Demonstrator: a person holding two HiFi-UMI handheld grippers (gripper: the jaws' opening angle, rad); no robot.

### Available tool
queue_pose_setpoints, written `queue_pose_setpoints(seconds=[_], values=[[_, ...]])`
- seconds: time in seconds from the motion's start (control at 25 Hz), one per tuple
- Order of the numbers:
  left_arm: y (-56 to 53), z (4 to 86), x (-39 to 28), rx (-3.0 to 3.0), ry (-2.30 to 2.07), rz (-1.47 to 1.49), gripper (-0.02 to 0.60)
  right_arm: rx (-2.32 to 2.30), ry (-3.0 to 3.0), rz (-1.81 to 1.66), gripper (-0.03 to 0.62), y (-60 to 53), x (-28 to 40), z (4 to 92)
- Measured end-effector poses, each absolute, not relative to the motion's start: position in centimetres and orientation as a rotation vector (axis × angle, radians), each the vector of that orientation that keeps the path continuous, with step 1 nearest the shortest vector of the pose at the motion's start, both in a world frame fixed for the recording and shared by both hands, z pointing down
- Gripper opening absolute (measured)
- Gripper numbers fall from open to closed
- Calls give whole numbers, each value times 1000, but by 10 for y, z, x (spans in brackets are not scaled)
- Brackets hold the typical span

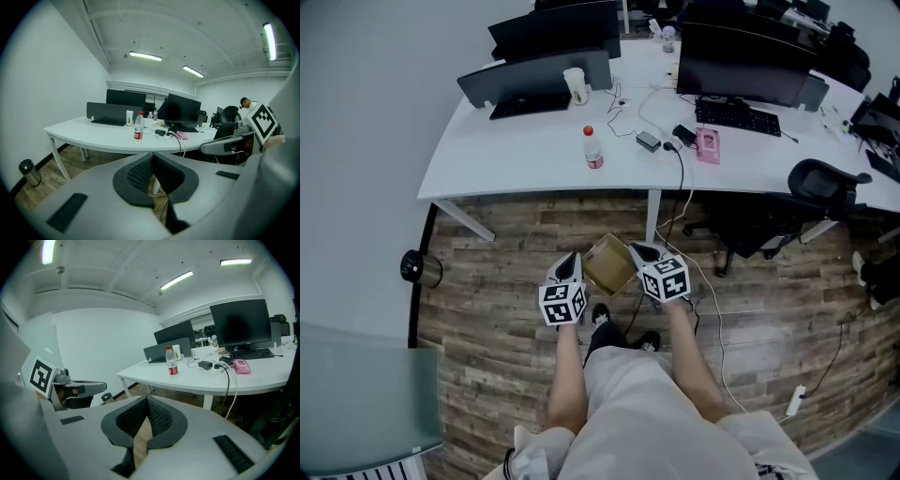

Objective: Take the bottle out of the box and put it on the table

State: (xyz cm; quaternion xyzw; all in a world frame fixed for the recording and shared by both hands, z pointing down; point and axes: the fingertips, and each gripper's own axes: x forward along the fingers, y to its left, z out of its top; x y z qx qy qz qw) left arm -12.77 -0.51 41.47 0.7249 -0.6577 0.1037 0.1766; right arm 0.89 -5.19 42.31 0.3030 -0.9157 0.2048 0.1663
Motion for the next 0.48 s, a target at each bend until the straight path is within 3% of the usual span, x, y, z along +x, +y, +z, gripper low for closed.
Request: queue_pose_setpoints(seconds=[0.48], values=[[-16, 416, -116, 2082, -1846, 306, 14, 891, -2604, 591, 38, -57, 15, 423]])
